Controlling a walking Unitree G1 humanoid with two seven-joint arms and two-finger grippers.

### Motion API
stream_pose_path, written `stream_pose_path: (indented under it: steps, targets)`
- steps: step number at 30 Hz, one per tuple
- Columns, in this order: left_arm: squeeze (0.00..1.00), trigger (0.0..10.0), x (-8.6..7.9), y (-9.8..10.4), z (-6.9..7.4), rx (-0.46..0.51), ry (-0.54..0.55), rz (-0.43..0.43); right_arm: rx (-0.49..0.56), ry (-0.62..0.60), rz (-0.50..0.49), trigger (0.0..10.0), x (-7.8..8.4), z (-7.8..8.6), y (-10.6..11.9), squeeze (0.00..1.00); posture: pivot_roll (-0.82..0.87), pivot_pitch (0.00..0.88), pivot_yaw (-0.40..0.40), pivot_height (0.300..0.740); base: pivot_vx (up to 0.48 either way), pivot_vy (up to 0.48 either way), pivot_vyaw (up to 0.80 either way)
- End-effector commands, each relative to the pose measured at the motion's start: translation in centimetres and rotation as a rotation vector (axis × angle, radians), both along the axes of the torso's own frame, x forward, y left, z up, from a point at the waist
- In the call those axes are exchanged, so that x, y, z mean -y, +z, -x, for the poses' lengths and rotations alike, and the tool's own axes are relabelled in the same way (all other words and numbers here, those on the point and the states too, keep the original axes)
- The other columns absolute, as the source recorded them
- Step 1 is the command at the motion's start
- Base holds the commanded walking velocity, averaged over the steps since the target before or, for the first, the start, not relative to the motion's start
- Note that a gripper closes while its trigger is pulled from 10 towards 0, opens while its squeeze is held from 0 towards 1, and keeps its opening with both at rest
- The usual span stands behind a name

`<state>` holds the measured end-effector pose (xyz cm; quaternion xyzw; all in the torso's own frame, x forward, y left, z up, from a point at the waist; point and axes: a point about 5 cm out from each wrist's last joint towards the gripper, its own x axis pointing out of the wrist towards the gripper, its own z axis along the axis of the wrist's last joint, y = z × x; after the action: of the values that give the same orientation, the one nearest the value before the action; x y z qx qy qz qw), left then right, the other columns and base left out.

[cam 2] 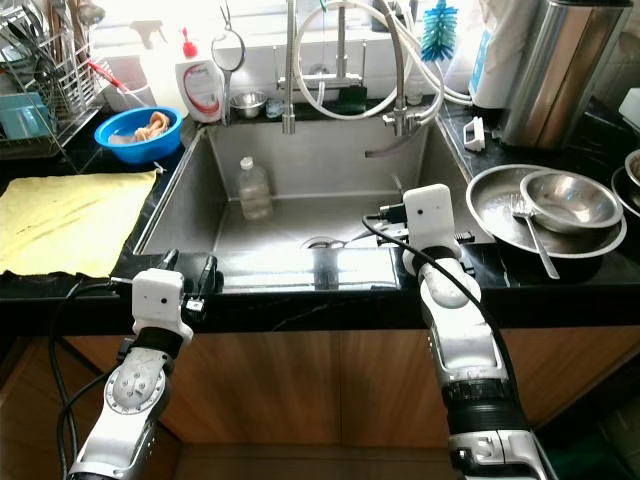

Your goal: Kitchen organization

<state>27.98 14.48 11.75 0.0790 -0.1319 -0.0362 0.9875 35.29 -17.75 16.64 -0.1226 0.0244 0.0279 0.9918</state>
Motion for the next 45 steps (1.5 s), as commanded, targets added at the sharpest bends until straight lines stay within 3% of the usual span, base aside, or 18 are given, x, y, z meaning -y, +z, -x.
stream_pose_path:
  steps: [1,7,15,16,18,25,26,27,30,33,36,40,45]
  targets:
    - [0.00,10.0,0.0,-1.2,0.4,-0.055,0.004,-0.016,-0.005,0.053,-0.022,10.0,-0.9,-0.5,0.4,0.00,-0.09,0.000,0.058,0.740,0.000,0.000,0.00]
    - [0.00,10.0,-0.2,-1.2,0.4,-0.054,0.012,-0.016,-0.072,0.112,-0.028,10.0,-1.8,-1.4,-0.6,0.00,-0.08,0.000,0.053,0.740,0.000,0.000,0.00]
    - [0.00,10.0,-0.3,-1.1,0.6,-0.055,0.021,-0.013,-0.083,0.097,-0.033,10.0,-1.6,-1.6,-1.2,0.00,-0.07,0.000,0.056,0.740,0.000,0.000,0.00]
    - [0.00,10.0,-0.3,-1.2,0.6,-0.056,0.020,-0.014,-0.078,0.096,-0.046,10.0,-1.7,-1.6,-1.2,0.96,-0.07,0.000,0.058,0.740,0.000,0.000,0.00]
    - [0.00,10.0,-0.4,-1.2,0.7,-0.057,0.019,-0.015,-0.066,0.091,-0.062,10.0,-1.7,-1.6,-1.1,1.00,-0.07,0.000,0.062,0.740,0.000,0.000,0.00]
    - [0.00,10.0,-0.3,-1.2,0.6,-0.063,0.014,-0.018,0.001,0.058,-0.034,10.0,-1.2,-1.6,-0.3,1.00,-0.08,0.000,0.069,0.740,0.000,0.000,0.00]
    - [0.00,10.0,-0.3,-1.2,0.6,-0.063,0.013,-0.018,0.023,0.058,-0.020,10.0,-1.2,-1.5,-0.1,0.71,-0.08,0.000,0.069,0.740,0.000,0.000,0.00]
    - [0.00,10.0,-0.3,-1.2,0.5,-0.064,0.013,-0.018,0.060,0.053,0.001,10.0,-1.1,-1.4,0.4,0.00,-0.08,0.000,0.070,0.740,0.000,0.000,0.00]
    - [0.00,10.0,-0.4,-1.2,0.5,-0.065,0.012,-0.018,0.148,0.026,0.032,10.0,-0.9,-1.2,1.5,0.00,-0.09,0.000,0.073,0.740,0.000,0.000,0.00]
    - [0.00,10.0,-0.3,-1.2,0.4,-0.067,0.008,-0.019,0.299,-0.062,0.023,10.0,-0.2,-0.1,3.4,0.00,-0.09,0.000,0.075,0.740,0.000,0.000,0.00]
    - [0.00,10.0,-0.2,-1.2,0.3,-0.068,0.006,-0.020,0.357,-0.084,0.053,10.0,-0.1,0.7,4.0,0.00,-0.10,0.000,0.076,0.740,0.000,0.000,0.00]
    - [0.00,10.0,-0.2,-1.3,0.2,-0.069,0.003,-0.020,0.477,-0.079,0.136,10.0,0.2,4.5,4.0,0.00,-0.11,0.000,0.075,0.740,0.000,0.000,0.00]
    - [0.00,10.0,-0.2,-1.3,0.1,-0.071,0.001,-0.019,0.490,-0.173,0.126,10.0,2.0,7.2,3.3,0.00,-0.13,0.000,0.075,0.740,0.000,0.000,0.00]
